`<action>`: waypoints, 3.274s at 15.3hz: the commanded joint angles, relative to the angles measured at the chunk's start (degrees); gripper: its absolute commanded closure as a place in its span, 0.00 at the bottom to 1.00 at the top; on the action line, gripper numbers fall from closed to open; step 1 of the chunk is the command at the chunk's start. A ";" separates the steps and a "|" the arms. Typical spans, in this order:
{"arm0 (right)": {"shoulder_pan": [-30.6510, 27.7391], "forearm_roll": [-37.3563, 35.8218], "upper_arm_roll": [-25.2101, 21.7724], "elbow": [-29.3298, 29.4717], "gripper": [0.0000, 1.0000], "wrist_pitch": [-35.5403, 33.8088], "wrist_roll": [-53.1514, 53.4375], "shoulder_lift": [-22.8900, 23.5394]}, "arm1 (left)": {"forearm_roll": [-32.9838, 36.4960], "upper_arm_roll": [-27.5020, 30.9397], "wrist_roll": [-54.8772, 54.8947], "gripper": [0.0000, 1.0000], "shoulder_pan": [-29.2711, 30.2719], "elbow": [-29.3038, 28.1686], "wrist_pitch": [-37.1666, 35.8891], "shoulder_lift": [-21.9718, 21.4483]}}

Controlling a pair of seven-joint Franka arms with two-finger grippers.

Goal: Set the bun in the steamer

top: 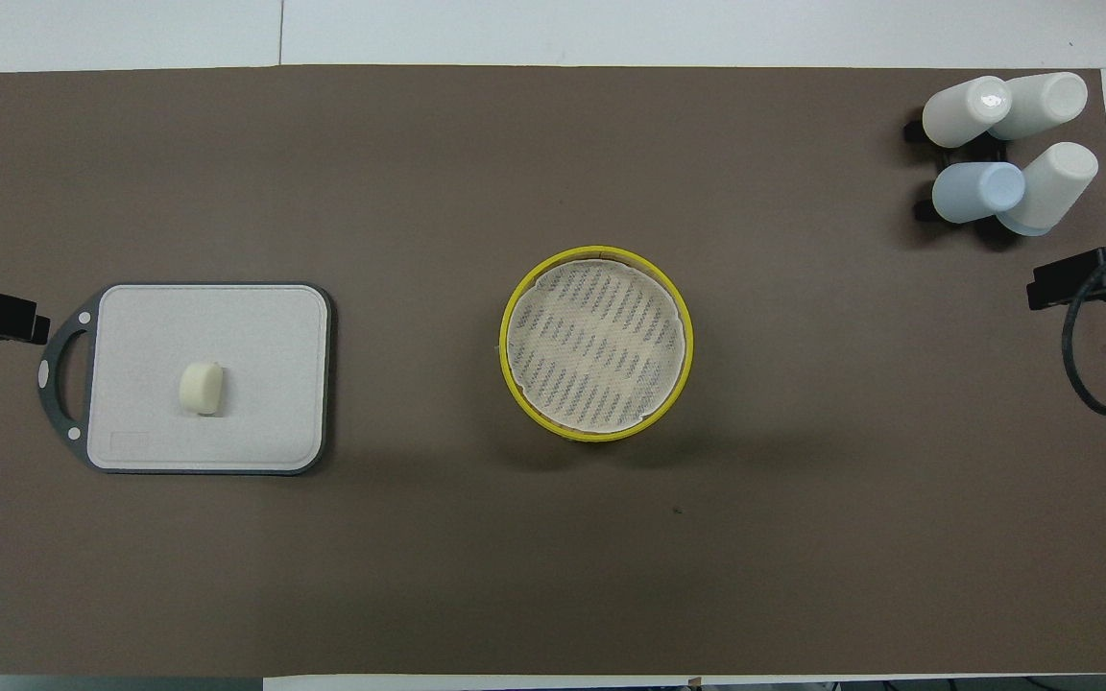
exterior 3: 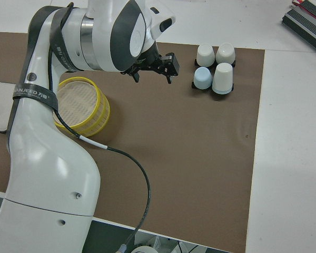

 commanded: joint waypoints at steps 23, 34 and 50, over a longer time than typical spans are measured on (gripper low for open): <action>30.41 4.43 2.80 16.17 0.00 9.92 30.53 21.84 | 1.27 0.56 0.36 0.00 0.51 -6.35 4.60 -3.21; 38.52 3.29 2.71 4.92 0.00 28.77 42.43 28.28 | 1.18 0.47 9.51 0.00 2.19 -46.45 47.58 -2.37; 33.43 -0.83 2.18 14.56 1.00 9.83 31.72 27.76 | 1.09 0.30 5.74 0.78 1.57 -46.55 57.45 4.68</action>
